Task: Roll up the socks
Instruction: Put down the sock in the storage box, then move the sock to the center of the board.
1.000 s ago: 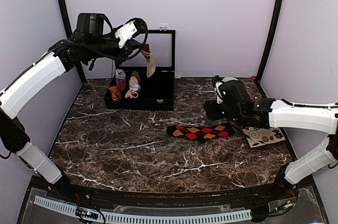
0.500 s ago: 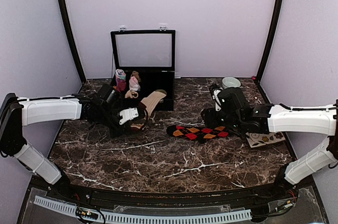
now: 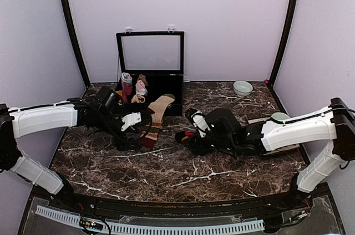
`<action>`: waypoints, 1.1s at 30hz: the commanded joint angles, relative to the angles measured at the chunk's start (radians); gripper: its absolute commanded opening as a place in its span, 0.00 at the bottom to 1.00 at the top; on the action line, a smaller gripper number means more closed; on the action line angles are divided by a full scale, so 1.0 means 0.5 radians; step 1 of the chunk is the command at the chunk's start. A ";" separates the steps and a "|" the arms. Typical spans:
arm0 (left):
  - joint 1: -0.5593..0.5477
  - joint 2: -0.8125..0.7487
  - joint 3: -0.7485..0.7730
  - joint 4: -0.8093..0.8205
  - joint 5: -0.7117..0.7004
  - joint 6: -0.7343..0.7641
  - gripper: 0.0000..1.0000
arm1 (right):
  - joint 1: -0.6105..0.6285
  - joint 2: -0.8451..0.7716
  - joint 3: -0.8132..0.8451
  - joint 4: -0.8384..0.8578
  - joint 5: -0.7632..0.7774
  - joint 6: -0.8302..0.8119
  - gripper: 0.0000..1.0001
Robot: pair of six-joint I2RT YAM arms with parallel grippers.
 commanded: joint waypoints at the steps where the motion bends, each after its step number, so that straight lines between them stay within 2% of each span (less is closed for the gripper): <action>1: 0.222 0.046 0.119 -0.042 0.196 -0.065 0.73 | 0.036 0.157 0.150 0.237 -0.208 -0.320 0.72; 4: 0.405 0.208 0.321 -0.160 0.287 -0.154 0.71 | 0.046 0.373 0.326 0.215 -0.267 -0.449 0.70; 7: 0.511 0.265 0.394 -0.210 0.323 -0.217 0.72 | 0.052 0.618 0.526 0.189 -0.351 -0.535 0.68; 10: 0.628 0.211 0.361 -0.193 0.377 -0.291 0.75 | 0.049 0.828 0.757 0.178 -0.408 -0.576 0.67; 13: 0.736 0.146 0.312 -0.168 0.401 -0.325 0.83 | 0.033 1.018 0.973 0.128 -0.482 -0.598 0.67; 14: 0.767 0.130 0.306 -0.179 0.410 -0.324 0.92 | 0.022 1.072 1.036 0.118 -0.507 -0.596 0.66; 15: 0.793 0.120 0.300 -0.194 0.413 -0.316 0.94 | 0.008 1.121 1.100 0.117 -0.529 -0.584 0.66; 22: 0.946 0.067 0.308 -0.244 0.465 -0.290 0.94 | -0.083 1.449 1.477 0.065 -0.662 -0.402 0.62; 30: 1.008 0.035 0.258 -0.257 0.483 -0.210 0.93 | -0.117 1.509 1.430 0.119 -0.709 -0.275 0.59; 33: 1.008 0.035 0.242 -0.261 0.471 -0.179 0.92 | -0.117 1.554 1.462 0.084 -0.729 -0.243 0.55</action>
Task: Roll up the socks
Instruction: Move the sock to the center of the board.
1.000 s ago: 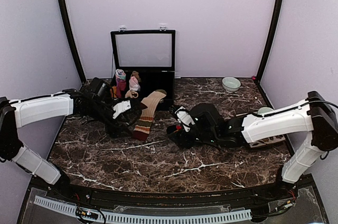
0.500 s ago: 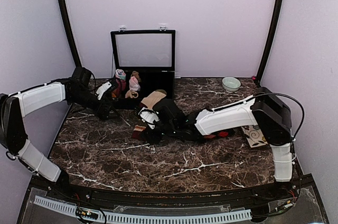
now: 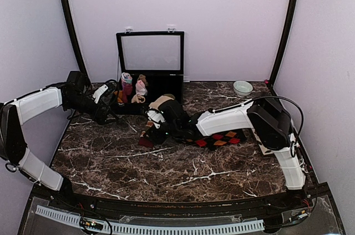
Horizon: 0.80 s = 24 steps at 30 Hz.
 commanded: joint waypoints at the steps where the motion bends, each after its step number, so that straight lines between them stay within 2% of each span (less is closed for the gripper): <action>1: 0.008 -0.073 -0.049 -0.070 0.035 0.085 0.92 | 0.005 0.089 0.031 -0.017 -0.081 0.093 0.52; 11: 0.008 -0.103 -0.055 -0.144 0.008 0.175 0.92 | 0.077 0.115 -0.113 -0.047 -0.126 0.197 0.45; 24: 0.012 -0.199 -0.029 -0.295 0.025 0.306 0.92 | 0.298 -0.269 -0.663 0.101 -0.002 0.330 0.43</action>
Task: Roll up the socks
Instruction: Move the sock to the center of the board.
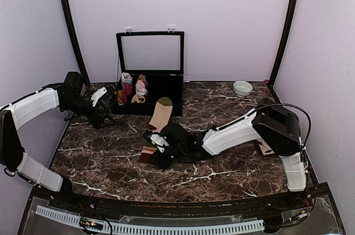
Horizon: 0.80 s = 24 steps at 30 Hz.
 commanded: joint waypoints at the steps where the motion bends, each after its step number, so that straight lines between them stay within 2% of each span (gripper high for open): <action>1: 0.010 -0.097 -0.004 -0.154 0.036 0.093 0.92 | 0.092 -0.120 -0.161 -0.030 0.054 0.087 0.43; 14: 0.011 -0.119 0.020 -0.276 0.103 0.152 0.92 | 0.220 -0.320 -0.353 -0.019 0.186 0.017 0.46; 24: 0.011 -0.054 0.003 -0.276 0.185 0.176 0.92 | 0.377 -0.420 -0.436 0.123 0.425 -0.352 0.53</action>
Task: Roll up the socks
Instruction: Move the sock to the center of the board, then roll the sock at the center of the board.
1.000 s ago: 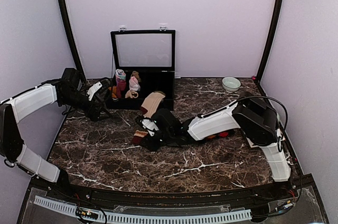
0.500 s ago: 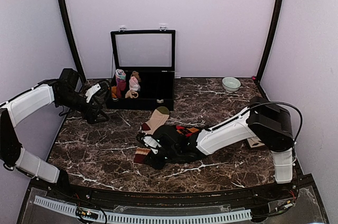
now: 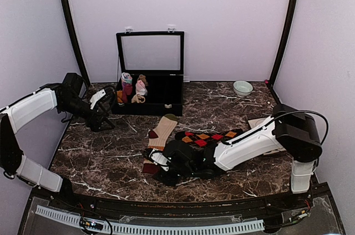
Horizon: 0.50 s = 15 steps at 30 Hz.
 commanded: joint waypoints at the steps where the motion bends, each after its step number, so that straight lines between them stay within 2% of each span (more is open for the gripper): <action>1: 0.010 0.028 0.004 -0.051 0.094 0.026 0.92 | 0.067 -0.048 -0.006 0.152 0.121 -0.243 0.53; 9: 0.011 0.079 -0.009 -0.049 0.129 0.100 0.92 | 0.072 0.093 0.194 0.079 0.086 -0.492 0.50; 15: 0.008 0.024 -0.140 -0.051 0.256 0.263 0.92 | 0.025 0.145 0.184 0.072 -0.016 -0.467 0.46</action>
